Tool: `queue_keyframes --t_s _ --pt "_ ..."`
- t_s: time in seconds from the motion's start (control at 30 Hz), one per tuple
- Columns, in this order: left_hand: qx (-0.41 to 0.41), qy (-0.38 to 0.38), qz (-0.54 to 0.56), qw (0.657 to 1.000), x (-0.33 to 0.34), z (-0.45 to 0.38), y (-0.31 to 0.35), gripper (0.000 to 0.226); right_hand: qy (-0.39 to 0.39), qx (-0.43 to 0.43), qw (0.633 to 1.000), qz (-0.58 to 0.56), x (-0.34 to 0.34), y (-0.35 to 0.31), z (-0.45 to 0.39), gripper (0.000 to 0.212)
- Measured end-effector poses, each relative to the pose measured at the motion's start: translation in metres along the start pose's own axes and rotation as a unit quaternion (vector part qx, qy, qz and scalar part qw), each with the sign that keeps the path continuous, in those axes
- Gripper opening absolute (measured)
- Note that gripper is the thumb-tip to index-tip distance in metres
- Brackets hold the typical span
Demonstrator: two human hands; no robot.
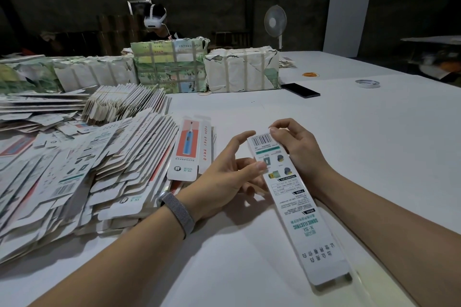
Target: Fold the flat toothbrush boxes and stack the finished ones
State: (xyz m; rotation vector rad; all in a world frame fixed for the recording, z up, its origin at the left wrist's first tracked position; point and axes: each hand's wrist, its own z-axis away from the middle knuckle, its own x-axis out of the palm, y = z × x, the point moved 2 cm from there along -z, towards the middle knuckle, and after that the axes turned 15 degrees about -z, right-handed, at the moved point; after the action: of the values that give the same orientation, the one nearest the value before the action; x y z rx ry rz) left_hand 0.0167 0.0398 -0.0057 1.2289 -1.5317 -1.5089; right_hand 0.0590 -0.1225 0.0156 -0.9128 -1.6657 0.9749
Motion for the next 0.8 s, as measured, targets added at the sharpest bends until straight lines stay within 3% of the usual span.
queue_keyframes --t_s 0.4,0.53,0.8 --pt "0.000 -0.010 0.000 1.000 0.003 0.000 0.002 0.070 0.018 0.017 0.999 -0.027 -0.004 -0.003 -0.008 0.028" --pt "0.002 -0.005 0.025 1.000 0.003 0.001 0.003 0.067 0.010 -0.012 1.000 0.020 -0.005 -0.005 -0.008 0.033" --pt "0.001 0.014 0.033 0.999 0.002 -0.001 0.003 0.066 0.017 -0.024 0.999 -0.026 0.003 0.002 0.002 0.013"
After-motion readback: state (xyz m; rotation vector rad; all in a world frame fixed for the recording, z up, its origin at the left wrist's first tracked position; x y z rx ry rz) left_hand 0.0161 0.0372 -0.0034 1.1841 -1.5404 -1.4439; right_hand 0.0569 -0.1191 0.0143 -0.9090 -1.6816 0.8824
